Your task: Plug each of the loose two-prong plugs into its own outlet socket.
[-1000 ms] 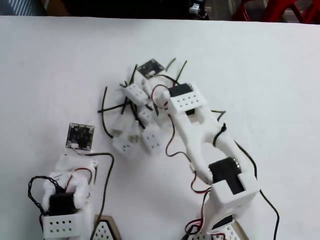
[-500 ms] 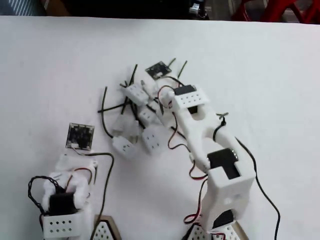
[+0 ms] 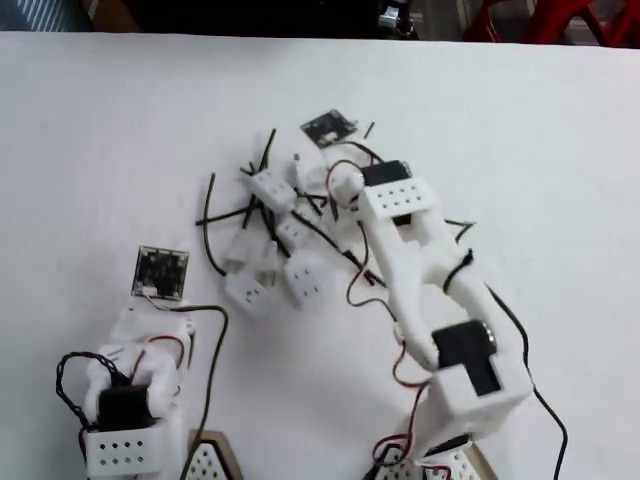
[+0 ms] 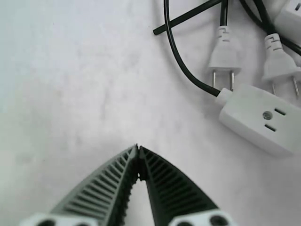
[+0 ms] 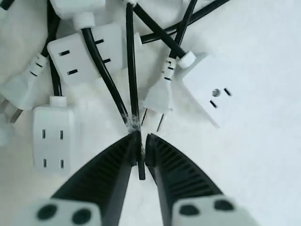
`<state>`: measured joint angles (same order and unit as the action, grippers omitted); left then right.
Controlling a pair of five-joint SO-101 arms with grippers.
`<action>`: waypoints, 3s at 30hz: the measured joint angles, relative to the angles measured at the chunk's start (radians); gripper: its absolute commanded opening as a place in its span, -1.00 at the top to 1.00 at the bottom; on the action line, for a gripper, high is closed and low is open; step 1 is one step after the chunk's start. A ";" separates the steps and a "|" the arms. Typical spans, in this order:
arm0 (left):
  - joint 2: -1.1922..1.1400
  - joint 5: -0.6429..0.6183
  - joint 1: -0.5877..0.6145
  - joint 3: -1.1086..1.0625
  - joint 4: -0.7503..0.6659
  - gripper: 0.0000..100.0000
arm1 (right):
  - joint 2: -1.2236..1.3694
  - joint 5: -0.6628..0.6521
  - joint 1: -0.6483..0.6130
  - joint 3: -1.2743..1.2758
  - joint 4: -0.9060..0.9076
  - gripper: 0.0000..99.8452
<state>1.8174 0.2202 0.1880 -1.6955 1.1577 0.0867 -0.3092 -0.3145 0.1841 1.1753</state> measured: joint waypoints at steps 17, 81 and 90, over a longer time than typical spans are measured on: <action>0.000 0.000 0.000 0.000 0.000 0.95 | -0.232 0.000 -0.060 0.117 -0.084 0.70; 0.000 0.000 0.000 0.000 0.000 0.95 | -0.292 -0.077 0.210 -0.276 0.534 0.96; 0.000 0.000 0.000 0.000 0.000 0.95 | -0.350 -0.071 0.293 -0.141 0.534 0.72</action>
<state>1.8174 0.2202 0.1880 -1.6955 1.1577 -0.2631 -0.3798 -0.0215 0.0430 1.7093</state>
